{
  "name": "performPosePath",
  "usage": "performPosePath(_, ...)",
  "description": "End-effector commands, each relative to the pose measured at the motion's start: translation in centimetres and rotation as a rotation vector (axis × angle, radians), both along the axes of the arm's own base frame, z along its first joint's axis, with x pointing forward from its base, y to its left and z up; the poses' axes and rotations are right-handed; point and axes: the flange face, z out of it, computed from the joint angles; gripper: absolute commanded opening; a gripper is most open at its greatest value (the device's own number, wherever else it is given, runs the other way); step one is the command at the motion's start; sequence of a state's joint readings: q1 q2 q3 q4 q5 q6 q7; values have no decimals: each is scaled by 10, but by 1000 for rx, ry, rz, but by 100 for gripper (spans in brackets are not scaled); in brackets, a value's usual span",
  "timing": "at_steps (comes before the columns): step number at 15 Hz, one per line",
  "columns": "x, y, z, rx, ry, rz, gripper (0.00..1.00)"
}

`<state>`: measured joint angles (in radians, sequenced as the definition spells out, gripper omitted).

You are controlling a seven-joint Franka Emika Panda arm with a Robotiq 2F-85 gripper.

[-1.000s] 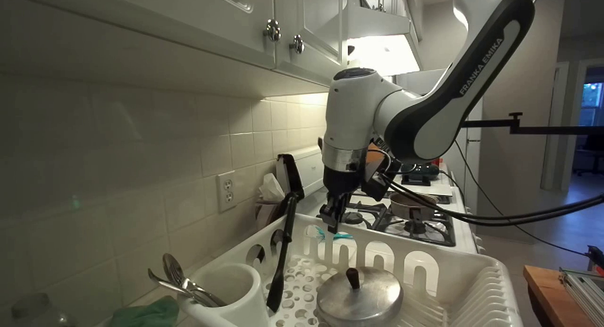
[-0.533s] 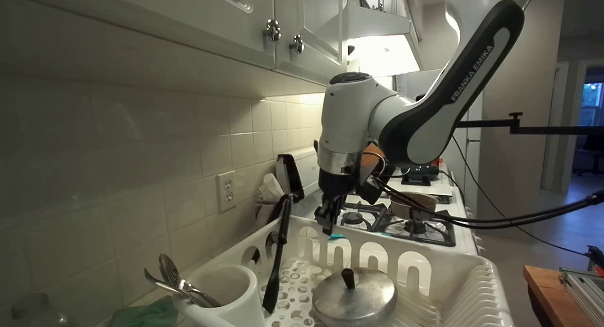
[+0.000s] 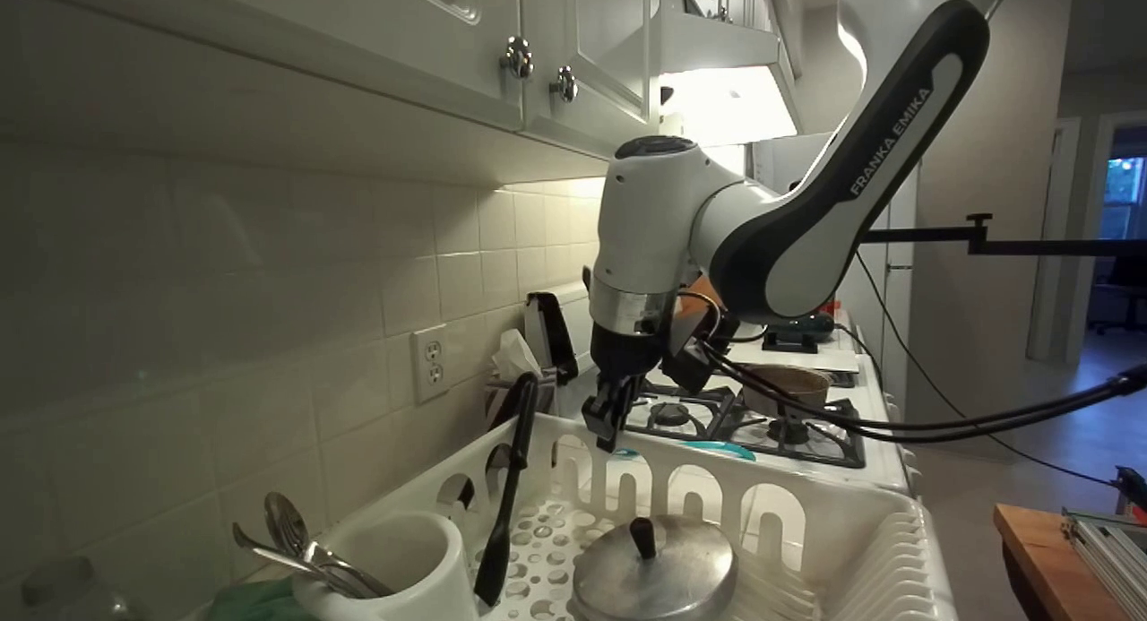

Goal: Turn the plate rack around partially

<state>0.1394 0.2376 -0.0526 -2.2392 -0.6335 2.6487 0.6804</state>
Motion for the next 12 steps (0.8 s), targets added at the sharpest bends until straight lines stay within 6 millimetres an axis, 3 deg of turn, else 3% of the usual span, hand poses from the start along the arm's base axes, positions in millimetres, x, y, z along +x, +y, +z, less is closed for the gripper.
performPosePath(1,1,8,10,6,-22,-13,57)
performPosePath(7,-10,4,50,79,-64,-60,100)
performPosePath(12,-32,21,71,174,-39,-76,100)
